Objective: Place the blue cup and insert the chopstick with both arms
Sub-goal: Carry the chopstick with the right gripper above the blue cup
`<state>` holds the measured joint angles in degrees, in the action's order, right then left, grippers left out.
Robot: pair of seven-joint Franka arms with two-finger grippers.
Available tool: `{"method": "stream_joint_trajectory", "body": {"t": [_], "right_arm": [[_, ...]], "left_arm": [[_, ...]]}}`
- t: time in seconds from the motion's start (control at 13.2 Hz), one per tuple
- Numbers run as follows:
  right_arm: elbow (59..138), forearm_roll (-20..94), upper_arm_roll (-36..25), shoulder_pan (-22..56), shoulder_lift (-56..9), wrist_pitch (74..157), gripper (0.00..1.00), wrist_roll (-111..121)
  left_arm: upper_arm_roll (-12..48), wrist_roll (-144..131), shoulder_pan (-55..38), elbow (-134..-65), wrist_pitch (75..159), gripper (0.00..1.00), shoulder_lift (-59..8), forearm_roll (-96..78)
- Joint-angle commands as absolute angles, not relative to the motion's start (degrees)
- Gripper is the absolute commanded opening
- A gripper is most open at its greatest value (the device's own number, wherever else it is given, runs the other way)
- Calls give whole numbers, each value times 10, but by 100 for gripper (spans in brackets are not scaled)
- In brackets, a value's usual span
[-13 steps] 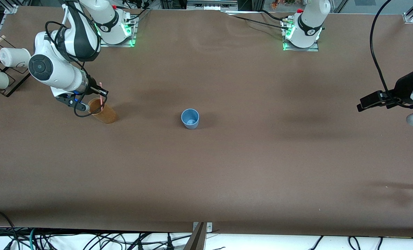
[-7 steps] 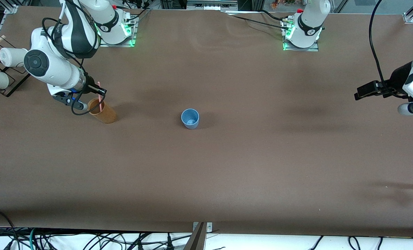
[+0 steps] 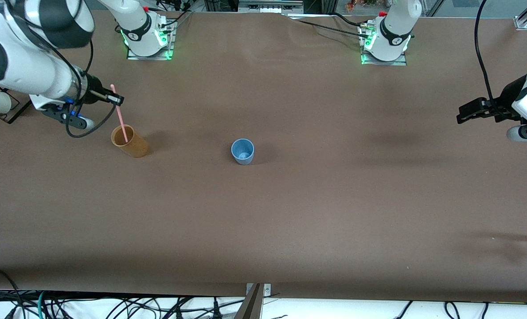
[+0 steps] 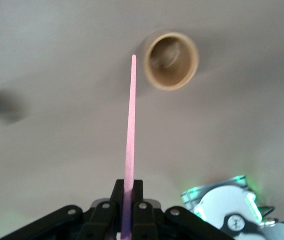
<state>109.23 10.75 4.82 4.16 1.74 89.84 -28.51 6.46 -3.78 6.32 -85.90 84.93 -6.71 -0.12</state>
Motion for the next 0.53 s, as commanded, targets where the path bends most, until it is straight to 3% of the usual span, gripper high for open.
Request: {"method": "stream_joint_trajectory", "body": {"t": [0.0, 0.15, 0.45], "right_arm": [[1023, 175, 63, 70, -9, 867, 0, -337], [957, 240, 62, 132, -66, 880, 0, -442], [808, 250, 62, 248, -198, 971, 0, -661]], "left_arm": [[69, -25, 66, -857, 853, 100, -69, 11], [69, -25, 66, -856, 853, 100, -69, 11], [69, -25, 69, -852, 853, 100, -77, 4]]}}
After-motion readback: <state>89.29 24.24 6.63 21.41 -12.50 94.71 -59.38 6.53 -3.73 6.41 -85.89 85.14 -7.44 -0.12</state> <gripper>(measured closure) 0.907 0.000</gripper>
